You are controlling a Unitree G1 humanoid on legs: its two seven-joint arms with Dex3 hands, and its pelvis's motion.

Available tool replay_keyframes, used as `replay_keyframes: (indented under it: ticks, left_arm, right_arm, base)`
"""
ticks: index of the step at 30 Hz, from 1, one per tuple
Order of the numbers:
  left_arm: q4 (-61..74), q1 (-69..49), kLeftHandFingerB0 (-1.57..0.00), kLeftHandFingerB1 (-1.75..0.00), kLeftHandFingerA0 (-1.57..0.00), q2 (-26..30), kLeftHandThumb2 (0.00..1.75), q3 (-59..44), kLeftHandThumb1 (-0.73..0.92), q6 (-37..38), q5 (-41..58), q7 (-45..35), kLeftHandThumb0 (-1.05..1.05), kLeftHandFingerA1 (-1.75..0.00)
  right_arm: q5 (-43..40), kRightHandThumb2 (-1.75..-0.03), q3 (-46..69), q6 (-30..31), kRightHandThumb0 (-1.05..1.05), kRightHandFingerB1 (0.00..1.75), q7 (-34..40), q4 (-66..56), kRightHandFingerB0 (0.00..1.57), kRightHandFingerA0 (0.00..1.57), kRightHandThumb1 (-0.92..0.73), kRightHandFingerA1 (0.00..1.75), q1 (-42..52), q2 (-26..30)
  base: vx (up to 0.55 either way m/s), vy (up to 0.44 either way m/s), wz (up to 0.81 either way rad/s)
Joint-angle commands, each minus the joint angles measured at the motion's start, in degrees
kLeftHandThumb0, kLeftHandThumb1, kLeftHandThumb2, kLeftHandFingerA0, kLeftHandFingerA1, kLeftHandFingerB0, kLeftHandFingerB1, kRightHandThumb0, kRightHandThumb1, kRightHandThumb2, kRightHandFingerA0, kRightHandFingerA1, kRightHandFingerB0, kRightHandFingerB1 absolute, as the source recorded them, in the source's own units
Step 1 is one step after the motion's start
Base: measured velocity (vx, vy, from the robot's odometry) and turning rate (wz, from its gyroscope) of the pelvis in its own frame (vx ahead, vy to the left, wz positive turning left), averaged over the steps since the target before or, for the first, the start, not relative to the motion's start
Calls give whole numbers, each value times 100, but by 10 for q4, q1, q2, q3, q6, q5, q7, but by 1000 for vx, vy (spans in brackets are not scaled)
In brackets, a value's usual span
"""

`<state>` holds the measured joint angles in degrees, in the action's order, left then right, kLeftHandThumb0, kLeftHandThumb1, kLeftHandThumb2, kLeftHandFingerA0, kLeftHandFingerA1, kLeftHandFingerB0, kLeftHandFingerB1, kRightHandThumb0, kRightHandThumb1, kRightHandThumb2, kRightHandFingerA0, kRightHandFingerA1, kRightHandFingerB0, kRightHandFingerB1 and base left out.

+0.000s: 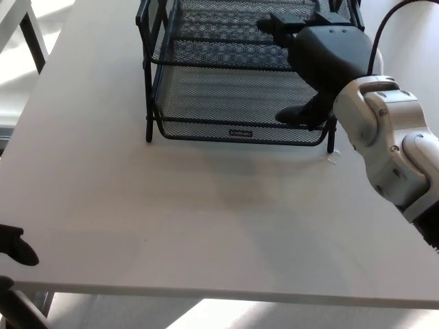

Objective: The robot uses its right hand to grab the drawer kept on the middle of the desk and pull it out towards the robot

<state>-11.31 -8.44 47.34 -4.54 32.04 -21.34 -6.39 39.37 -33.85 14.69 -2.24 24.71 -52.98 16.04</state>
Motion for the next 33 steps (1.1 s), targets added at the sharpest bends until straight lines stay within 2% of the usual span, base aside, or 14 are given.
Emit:
replay_keyframes:
  ticks: [1,4,5,6,8,13,16,19,23,26,28,29,30,33]
  left_arm:
    - [-4,4,-82,-61,-75,4,57,-1,58,15,-8,-3,-28,-84]
    - [-3,9,-81,-62,-75,7,57,2,58,15,-6,-11,-29,-84]
    - [1,9,-82,-62,-76,7,57,1,58,12,-8,-10,-29,-87]
    - [1,9,-82,-62,-76,7,57,1,58,12,-8,-10,-29,-87]
    - [5,11,-82,-62,-76,9,57,2,58,7,-7,-16,-28,-86]
    - [7,16,-83,-62,-77,10,56,3,57,7,-9,-17,-27,-85]
    - [4,18,-82,-63,-76,11,57,5,57,10,-6,-21,-28,-85]
    - [7,17,-82,-64,-76,12,57,4,58,13,-4,-22,-29,-88]
    - [-3,21,-83,-63,-76,11,56,7,57,17,-1,-23,-29,-85]
    - [1,20,-83,-62,-76,10,57,6,58,12,-3,-23,-29,-84]
    - [2,24,-82,-61,-75,9,58,9,57,5,-2,-28,-29,-82]
    - [3,23,-82,-61,-76,9,57,8,58,4,-2,-28,-28,-82]
    - [3,23,-82,-60,-76,9,58,9,58,3,2,-31,-28,-82]
    - [10,21,-82,-60,-76,10,57,8,58,-5,4,-37,-29,-82]
  right_arm:
    - [119,-54,-47,23,-58,32,137,130,7,5,-45,39,-60,-12]
    - [128,-81,-59,42,-34,50,186,193,0,1,-17,52,-74,-26]
    - [127,-53,-61,38,-57,33,210,221,12,7,-41,40,-81,-32]
    - [126,-53,-62,38,-57,33,215,228,12,7,-41,40,-83,-33]
    - [128,-55,-69,21,-24,35,276,277,18,13,-52,44,-94,-39]
    - [127,-67,-80,12,-45,42,293,319,12,9,-44,49,-116,-43]
    - [127,-56,-85,-8,-34,38,326,339,20,17,-52,48,-128,-42]
    - [128,-73,-91,-25,-48,47,336,361,18,15,-45,52,-147,-43]
    - [130,-56,-100,-40,-40,38,354,379,25,25,-54,50,-157,-44]
    - [143,-55,-117,-59,-34,43,382,392,38,52,-52,76,-160,-39]
    - [139,-57,-118,-80,-34,46,391,395,48,75,-53,122,-161,-32]
    - [139,-83,-120,-92,-42,59,391,396,45,88,-40,115,-161,-29]
    - [139,-56,-122,-106,-32,49,399,399,60,88,-54,138,-161,-25]
    - [141,-56,-125,-117,-40,64,437,413,87,90,-52,153,-158,-27]
  base:
    - [0,0,0]
    - [0,0,0]
    - [0,0,0]
    - [0,0,0]
    - [0,0,0]
    - [0,0,0]
    - [0,0,0]
    - [0,0,0]
    - [0,0,0]
    - [0,0,0]
    - [0,0,0]
    - [0,0,0]
    - [0,0,0]
    - [0,0,0]
